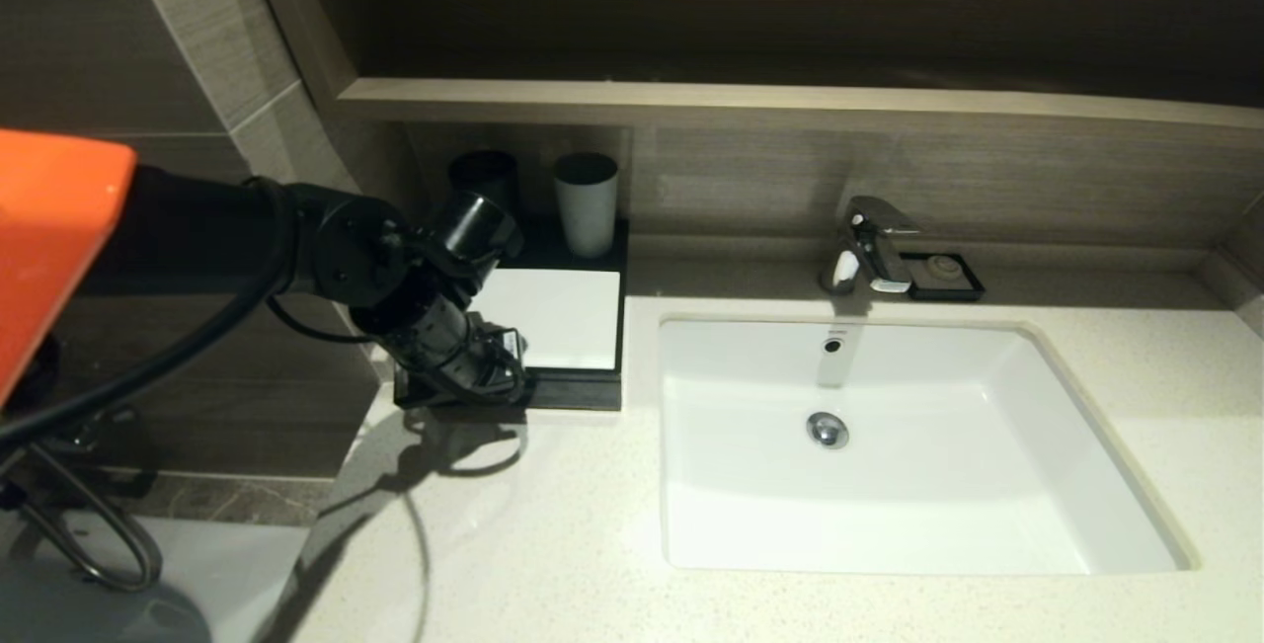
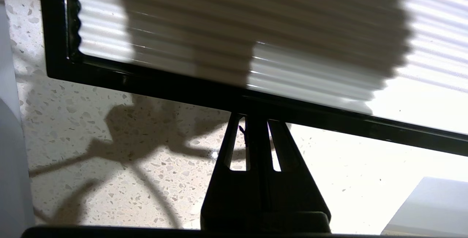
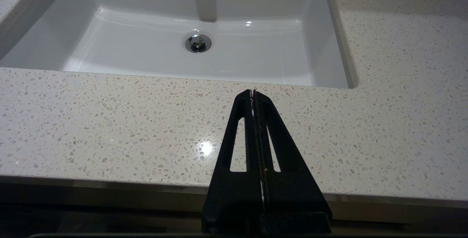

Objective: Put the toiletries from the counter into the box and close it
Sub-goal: Close the drawer

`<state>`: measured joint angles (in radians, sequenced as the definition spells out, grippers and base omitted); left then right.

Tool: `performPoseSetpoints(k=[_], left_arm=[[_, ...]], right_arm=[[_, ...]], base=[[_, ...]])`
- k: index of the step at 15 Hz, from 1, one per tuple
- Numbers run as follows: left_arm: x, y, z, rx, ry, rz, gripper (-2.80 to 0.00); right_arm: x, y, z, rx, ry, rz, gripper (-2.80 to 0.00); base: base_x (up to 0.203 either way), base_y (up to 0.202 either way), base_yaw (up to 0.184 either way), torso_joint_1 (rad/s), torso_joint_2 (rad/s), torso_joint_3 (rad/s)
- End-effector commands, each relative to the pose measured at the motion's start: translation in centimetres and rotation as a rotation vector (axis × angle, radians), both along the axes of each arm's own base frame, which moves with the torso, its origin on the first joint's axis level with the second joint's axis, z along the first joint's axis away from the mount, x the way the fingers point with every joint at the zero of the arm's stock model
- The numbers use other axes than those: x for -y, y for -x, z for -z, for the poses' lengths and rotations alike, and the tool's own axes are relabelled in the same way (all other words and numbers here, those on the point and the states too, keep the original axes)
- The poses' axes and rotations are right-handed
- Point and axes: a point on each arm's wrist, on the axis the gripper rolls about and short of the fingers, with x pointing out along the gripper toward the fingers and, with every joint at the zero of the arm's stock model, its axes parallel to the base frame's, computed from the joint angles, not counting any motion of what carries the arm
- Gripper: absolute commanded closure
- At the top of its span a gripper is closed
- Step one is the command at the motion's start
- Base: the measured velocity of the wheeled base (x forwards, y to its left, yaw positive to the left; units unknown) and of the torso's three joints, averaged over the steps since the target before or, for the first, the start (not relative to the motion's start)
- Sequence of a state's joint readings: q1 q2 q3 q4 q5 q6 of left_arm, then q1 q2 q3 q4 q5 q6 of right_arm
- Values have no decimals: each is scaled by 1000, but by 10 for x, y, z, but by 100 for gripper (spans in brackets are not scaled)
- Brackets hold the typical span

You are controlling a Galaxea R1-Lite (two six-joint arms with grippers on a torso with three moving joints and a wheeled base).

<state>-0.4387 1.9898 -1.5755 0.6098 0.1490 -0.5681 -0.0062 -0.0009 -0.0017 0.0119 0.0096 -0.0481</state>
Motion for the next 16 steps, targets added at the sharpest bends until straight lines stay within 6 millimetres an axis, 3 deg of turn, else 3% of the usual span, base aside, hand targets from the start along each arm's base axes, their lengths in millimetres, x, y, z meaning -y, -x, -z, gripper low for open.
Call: performPoseSetpoints(k=[1, 8, 16], left_arm=[[0, 0, 1, -3, 0, -5, 0], [-5, 11, -16, 25, 15, -6, 0], [-33, 64, -43, 39, 15, -10, 0]], right_arm=[[0, 0, 0, 0, 1, 0, 0], [0, 0, 0, 0, 1, 0, 0], [0, 0, 0, 0, 1, 0, 0]], base=[[0, 0, 0, 0, 0, 0], [0, 0, 0, 0, 0, 0], [0, 0, 0, 0, 0, 0]])
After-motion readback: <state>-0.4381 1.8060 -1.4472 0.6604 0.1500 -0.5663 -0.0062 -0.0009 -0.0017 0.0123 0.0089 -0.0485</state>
